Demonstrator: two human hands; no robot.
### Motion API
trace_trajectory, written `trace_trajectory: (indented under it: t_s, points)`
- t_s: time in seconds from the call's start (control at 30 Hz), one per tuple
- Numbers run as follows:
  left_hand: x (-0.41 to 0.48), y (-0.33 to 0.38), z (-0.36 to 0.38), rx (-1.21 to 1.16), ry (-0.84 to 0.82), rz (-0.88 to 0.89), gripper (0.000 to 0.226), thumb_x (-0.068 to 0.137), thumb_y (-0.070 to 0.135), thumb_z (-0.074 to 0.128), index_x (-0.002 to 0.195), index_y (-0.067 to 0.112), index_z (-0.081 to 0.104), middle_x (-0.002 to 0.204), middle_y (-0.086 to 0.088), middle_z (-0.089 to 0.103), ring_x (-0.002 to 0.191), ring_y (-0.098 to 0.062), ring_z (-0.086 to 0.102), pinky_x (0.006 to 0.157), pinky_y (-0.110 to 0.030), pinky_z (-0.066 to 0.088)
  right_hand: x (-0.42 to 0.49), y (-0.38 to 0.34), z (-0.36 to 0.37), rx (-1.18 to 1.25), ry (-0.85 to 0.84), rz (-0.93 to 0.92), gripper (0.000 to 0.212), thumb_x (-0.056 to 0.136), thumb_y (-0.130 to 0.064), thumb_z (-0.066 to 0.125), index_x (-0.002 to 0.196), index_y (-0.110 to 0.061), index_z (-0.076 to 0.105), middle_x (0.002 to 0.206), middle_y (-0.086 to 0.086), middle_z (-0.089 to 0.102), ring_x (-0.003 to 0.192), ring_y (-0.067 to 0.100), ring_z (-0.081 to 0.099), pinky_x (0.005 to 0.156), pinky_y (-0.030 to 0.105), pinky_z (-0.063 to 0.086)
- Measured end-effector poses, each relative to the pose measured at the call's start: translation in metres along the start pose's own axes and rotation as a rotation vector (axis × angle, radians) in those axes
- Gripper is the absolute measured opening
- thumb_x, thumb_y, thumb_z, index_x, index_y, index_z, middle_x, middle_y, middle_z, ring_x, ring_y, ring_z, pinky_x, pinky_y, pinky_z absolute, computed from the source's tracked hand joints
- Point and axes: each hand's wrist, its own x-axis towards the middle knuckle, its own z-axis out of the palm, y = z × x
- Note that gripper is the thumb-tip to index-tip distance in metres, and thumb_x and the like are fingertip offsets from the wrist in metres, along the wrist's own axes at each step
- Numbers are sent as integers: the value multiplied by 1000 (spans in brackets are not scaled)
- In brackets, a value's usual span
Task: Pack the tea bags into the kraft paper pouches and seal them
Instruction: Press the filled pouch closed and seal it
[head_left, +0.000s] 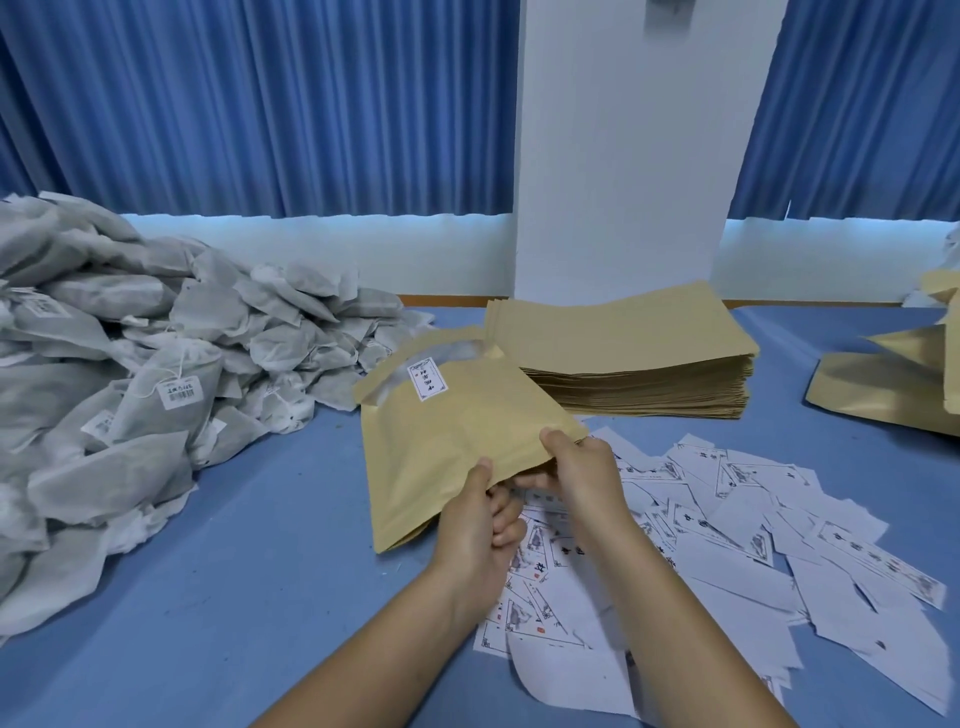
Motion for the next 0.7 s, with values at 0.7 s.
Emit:
trace_trajectory:
  t_s: [0.7]
  points:
    - [-3,-1,-3,-84,114,102,36,97,23,46,64,9,47,41,4,31,32,-7,23,31,-17,20,-4,15,8,-44,-50,23,29,88,-8,61,60,-2,58,48,12,54,33,13,43,41,20,36]
